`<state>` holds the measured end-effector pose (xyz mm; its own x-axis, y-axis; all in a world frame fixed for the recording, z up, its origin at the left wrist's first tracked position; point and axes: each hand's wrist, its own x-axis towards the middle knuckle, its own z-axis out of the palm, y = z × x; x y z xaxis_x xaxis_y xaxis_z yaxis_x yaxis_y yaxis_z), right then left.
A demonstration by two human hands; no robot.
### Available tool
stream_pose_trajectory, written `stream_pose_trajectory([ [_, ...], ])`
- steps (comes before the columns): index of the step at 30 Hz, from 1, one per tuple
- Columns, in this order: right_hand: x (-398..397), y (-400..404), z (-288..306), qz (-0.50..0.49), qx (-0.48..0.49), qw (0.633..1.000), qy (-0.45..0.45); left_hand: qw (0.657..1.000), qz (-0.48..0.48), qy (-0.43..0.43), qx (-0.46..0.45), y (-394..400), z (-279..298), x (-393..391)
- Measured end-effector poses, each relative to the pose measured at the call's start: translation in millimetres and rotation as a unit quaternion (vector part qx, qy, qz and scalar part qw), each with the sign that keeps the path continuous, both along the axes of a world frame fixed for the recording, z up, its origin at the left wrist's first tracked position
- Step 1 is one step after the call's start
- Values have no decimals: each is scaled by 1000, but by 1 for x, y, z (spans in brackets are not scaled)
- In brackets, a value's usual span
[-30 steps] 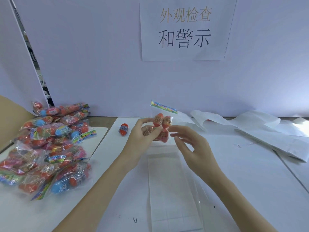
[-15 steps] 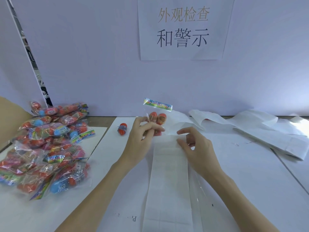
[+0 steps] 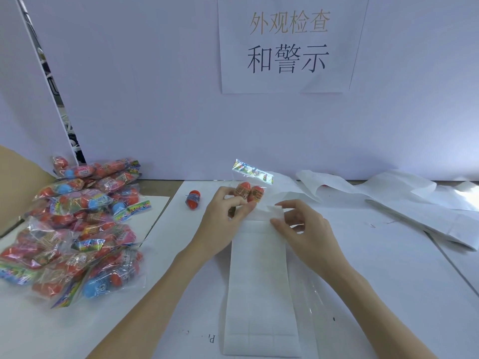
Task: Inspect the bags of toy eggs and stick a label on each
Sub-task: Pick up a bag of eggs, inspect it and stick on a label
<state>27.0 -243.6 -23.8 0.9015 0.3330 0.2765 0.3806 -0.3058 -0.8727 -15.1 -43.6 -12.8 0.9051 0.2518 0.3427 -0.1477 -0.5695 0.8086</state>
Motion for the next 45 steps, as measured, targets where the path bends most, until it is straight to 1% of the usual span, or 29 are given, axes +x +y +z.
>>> stream_pose_trajectory([
  [3,-3,1,0,11,-6,1000,-3,999,31,-9,-3,3,-2,2],
  [7,-5,1,0,11,-44,994,-96,998,59,-7,-32,5,-1,3],
  [13,-8,2,-2,46,-80,990,-106,997,57,2,-57,6,-1,4],
  [15,-7,2,-1,48,-78,990,-108,994,64,13,-88,5,-3,6],
  [17,-7,1,1,60,-75,990,-107,986,69,21,-151,7,-4,7],
  [19,-7,1,4,78,-74,988,-114,979,81,10,-187,10,-1,6],
  [21,-8,0,8,97,-84,984,-128,977,105,-21,-186,14,2,4],
  [25,-10,-1,12,118,-100,975,-157,965,159,-47,-205,20,7,2],
  [28,-10,-1,13,81,-99,976,-178,957,180,-37,-224,20,9,1],
  [29,-9,-2,13,62,-90,979,-173,957,183,-37,-224,19,9,1],
  [31,-7,-5,11,6,-49,990,-133,955,182,-37,-229,18,9,1],
  [33,-3,-9,12,-52,4,994,-97,948,178,-39,-259,19,10,1],
  [35,-2,-14,19,-77,56,990,-101,929,189,-49,-314,22,16,-1],
  [36,-2,-16,24,-77,97,987,-103,914,195,-58,-350,24,20,-2],
  [38,-2,-19,35,-55,204,974,-78,877,217,-70,-423,32,27,-4],
  [40,-4,-22,43,-12,278,959,-56,843,228,-80,-480,41,32,-7],
  [43,-9,-26,51,57,293,952,-71,803,241,-112,-534,47,40,-11],
  [45,-14,-26,53,94,271,955,-68,784,255,-141,-549,48,42,-12],
])
